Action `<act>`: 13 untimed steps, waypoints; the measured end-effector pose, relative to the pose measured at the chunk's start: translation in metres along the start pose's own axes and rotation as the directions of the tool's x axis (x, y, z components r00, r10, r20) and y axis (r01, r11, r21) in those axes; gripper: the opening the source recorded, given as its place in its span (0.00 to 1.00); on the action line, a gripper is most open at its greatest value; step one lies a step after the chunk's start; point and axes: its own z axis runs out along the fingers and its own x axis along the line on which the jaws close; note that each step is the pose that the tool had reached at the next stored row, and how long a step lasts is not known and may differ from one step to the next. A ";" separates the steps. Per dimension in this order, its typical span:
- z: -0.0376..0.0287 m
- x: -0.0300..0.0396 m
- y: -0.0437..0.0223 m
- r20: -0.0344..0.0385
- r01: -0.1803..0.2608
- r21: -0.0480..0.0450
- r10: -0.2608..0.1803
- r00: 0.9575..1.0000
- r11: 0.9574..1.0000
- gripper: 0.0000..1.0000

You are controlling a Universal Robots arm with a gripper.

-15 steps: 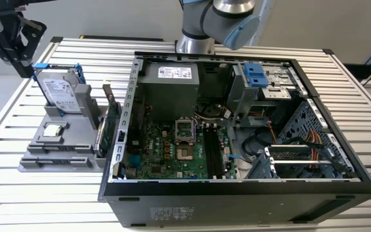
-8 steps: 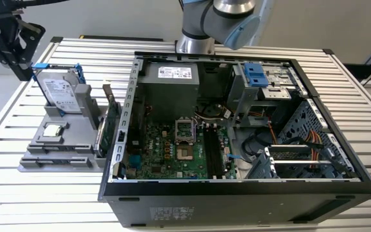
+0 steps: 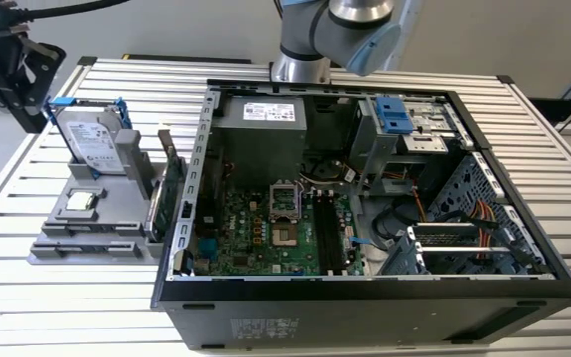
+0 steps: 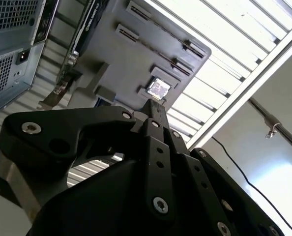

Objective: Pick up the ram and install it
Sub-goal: 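Reach for the ram, then pick up the ram and move it above insertion slot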

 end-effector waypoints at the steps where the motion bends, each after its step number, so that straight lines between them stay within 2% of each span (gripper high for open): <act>1: 0.0000 -0.0002 -0.0016 0.000 -0.001 0.000 0.001 1.000 1.000 0.00; 13: -0.0009 -0.0021 -0.0198 0.000 -0.011 0.000 0.011 1.000 1.000 0.00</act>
